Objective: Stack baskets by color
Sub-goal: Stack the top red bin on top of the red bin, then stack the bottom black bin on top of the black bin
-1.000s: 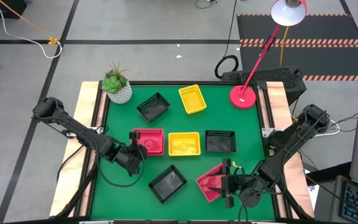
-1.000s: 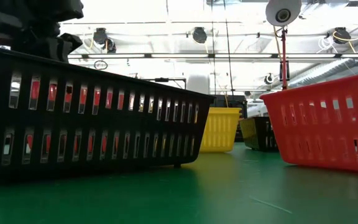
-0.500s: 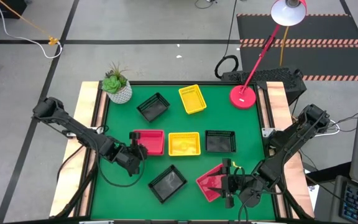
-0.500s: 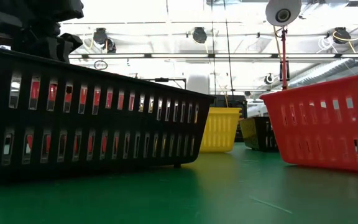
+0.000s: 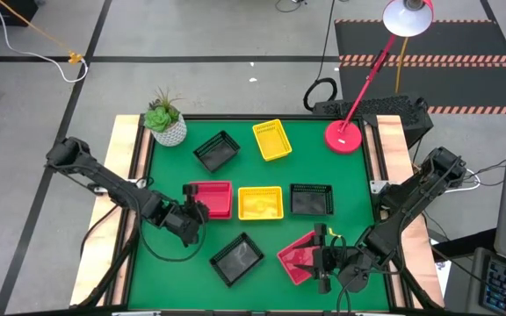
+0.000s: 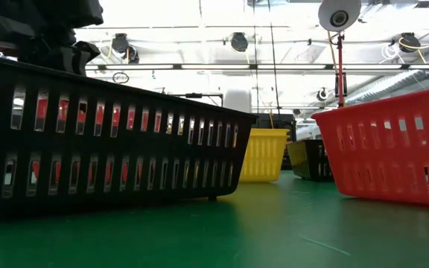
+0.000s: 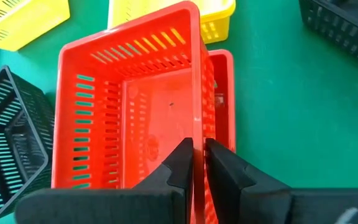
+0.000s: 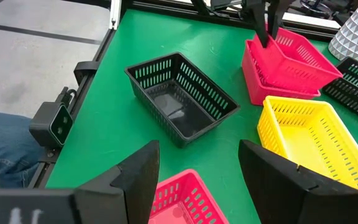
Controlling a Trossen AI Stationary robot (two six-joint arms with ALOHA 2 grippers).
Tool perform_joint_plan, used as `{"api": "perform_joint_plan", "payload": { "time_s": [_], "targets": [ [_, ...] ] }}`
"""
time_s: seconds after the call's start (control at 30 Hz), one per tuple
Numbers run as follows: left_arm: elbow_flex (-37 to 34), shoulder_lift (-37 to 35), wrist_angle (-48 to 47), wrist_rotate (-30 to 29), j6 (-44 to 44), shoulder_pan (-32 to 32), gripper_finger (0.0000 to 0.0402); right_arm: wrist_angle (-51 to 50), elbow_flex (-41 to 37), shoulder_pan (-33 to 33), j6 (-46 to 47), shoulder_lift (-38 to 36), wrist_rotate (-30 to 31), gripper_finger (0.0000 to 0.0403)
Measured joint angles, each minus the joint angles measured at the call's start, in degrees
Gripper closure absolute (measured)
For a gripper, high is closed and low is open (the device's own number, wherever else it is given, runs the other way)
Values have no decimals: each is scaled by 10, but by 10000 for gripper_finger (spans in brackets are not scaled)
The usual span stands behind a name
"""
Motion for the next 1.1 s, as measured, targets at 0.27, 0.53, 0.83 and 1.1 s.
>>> {"api": "perform_joint_plan", "payload": {
  "time_s": [0.27, 0.53, 0.83, 1.1],
  "targets": [
    [0, 0, 0, 6, 8, 11, 356, 0, 0, 0, 1, 0, 0, 188],
    [0, 0, 0, 5, 3, 11, 285, 0, 0, 0, 1, 0, -1, 188],
    [0, 0, 2, 31, -32, 11, 218, 30, -30, 0, -1, 0, -1, 188],
    [2, -11, 11, 30, -38, 14, 205, 63, -35, -11, -7, 0, -16, 188]
  ]
}}
